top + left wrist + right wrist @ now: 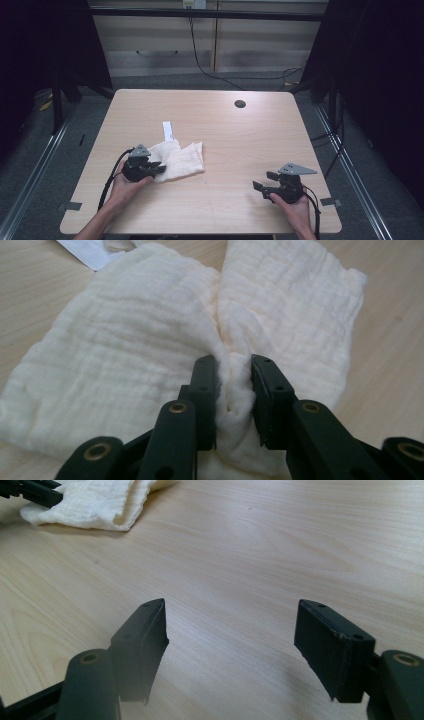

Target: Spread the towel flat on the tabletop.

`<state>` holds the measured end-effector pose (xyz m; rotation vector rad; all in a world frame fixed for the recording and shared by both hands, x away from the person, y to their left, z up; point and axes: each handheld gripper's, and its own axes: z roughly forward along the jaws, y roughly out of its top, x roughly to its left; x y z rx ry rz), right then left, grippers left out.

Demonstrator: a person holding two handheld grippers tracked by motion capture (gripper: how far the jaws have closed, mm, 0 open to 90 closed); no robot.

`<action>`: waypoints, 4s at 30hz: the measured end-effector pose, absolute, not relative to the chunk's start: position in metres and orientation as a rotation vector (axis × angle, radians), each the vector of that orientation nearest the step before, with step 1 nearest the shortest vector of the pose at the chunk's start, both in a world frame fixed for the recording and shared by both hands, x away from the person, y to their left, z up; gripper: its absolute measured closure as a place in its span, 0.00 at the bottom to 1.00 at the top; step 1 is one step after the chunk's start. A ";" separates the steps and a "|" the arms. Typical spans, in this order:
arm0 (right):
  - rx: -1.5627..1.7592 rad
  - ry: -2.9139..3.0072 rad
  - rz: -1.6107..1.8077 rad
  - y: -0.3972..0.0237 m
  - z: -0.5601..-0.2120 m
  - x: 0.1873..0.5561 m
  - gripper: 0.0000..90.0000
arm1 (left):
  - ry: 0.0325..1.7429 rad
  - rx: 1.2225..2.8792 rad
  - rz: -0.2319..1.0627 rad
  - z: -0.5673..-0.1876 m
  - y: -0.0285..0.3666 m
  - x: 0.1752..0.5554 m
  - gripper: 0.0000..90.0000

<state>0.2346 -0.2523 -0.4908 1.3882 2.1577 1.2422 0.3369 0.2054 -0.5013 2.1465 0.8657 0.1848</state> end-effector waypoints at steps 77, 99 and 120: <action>1.199 2.483 1.146 -0.129 -0.503 0.341 0.80 | 0.800 2.175 0.132 -0.502 0.190 0.325 0.70; 1.188 2.237 1.340 -0.161 -0.444 0.342 0.97 | 0.771 2.219 0.148 -0.499 0.190 0.313 0.69; 1.304 2.233 1.198 -0.212 -0.473 0.330 0.95 | 0.723 2.223 0.047 -0.495 0.189 0.288 0.66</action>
